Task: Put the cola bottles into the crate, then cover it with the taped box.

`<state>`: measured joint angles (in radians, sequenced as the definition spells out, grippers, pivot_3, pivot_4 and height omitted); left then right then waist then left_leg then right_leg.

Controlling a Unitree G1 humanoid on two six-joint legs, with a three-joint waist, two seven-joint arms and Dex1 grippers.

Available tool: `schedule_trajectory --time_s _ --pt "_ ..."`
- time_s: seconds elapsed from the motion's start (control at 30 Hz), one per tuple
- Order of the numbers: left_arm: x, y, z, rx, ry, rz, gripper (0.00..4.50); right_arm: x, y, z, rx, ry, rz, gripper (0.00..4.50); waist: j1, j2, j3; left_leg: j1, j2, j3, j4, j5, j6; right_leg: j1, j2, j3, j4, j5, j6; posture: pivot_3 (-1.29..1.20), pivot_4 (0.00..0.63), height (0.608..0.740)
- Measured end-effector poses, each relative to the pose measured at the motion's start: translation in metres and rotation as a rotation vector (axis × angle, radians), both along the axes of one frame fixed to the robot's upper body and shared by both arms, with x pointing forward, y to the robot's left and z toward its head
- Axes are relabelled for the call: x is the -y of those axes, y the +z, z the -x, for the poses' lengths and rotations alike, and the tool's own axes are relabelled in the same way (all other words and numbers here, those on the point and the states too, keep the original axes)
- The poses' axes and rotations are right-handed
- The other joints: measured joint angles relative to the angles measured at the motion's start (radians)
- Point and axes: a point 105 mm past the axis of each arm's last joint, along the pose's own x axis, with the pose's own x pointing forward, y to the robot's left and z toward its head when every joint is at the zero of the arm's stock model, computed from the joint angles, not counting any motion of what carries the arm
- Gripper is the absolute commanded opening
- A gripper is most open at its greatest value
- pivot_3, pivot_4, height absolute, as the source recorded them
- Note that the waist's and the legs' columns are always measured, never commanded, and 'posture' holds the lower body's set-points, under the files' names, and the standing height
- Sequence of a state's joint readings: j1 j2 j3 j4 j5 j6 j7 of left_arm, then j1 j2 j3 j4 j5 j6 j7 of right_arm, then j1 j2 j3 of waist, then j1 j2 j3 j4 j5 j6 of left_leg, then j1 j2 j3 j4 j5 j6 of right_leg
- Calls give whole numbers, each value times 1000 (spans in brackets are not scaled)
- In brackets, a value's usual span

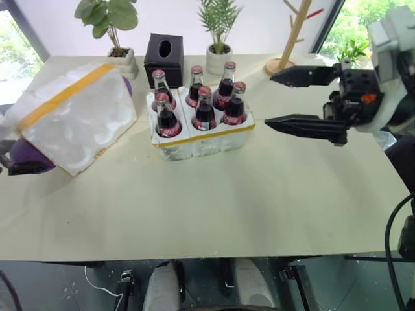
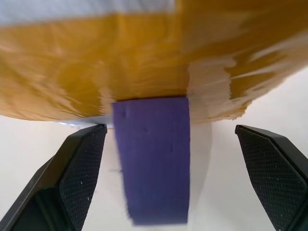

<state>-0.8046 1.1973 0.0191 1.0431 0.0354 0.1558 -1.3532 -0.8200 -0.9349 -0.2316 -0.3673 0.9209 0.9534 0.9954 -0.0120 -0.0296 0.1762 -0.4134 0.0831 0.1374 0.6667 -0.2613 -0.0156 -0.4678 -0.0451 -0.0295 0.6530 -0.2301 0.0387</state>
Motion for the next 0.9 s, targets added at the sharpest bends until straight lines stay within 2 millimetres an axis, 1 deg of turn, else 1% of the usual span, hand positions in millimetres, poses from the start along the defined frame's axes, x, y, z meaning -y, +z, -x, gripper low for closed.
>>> schedule_trajectory --time_s 0.03,0.17,0.3,0.43,0.53,0.6,0.67,0.7,0.73,0.8,0.9 --pt "0 -2 -2 2 4 5 3277 0 0 0 1 -5 0 4500 0 0 0 0 0 0 0 0 0 0 0 0 0 0 0 0 150 740" --pt "-2 -1 -4 12 13 -13 1250 2 -6 -2 -14 -27 2 4500 0 -1 -1 0 0 -1 0 0 0 0 0 0 0 0 0 0 150 740" --pt "-3 -1 -5 12 5 -38 1250 3 -7 -3 -7 -38 -2 4500 0 -1 -1 0 0 -1 0 0 0 0 0 0 0 0 0 0 150 740" --pt "-3 4 -9 48 -13 -88 1250 12 -16 -4 -65 -55 25 4500 0 -1 -1 0 0 -1 0 0 0 1 0 0 0 0 0 0 150 740" --pt "1 18 -19 133 -45 -173 1250 18 -20 -8 -71 -84 33 4500 0 -2 -1 0 0 -1 1 0 0 1 0 0 1 0 0 0 150 740" --pt "13 45 -33 258 -80 -254 1250 24 -18 -14 -53 -129 26 4500 3 -3 0 0 0 -2 1 0 0 1 0 0 1 0 0 0 150 740" --pt "28 77 -46 404 -102 -316 1250 27 -19 -17 -52 -143 23 4500 5 -4 0 -1 -1 -2 1 0 0 1 -1 0 0 0 0 0 150 740" --pt "39 95 -53 490 -113 -347 1250 28 -19 -17 -51 -144 22 4500 5 -4 0 -1 -1 -2 1 0 0 1 -1 0 0 0 1 0 150 740" --pt "49 107 -57 549 -125 -364 1250 28 -20 -18 -50 -146 23 4500 4 -4 0 0 -1 -2 1 0 0 2 -1 0 0 1 2 0 150 740" --pt "75 132 -67 705 -149 -408 1250 29 -22 -19 -49 -159 27 4500 3 -4 0 0 -1 -2 1 0 0 2 -1 0 0 2 3 0 150 740" --pt "118 159 -70 878 -213 -499 1250 31 -23 -21 -55 -175 24 4500 0 -4 0 0 -2 -2 1 0 0 2 0 0 0 2 3 0 150 740"
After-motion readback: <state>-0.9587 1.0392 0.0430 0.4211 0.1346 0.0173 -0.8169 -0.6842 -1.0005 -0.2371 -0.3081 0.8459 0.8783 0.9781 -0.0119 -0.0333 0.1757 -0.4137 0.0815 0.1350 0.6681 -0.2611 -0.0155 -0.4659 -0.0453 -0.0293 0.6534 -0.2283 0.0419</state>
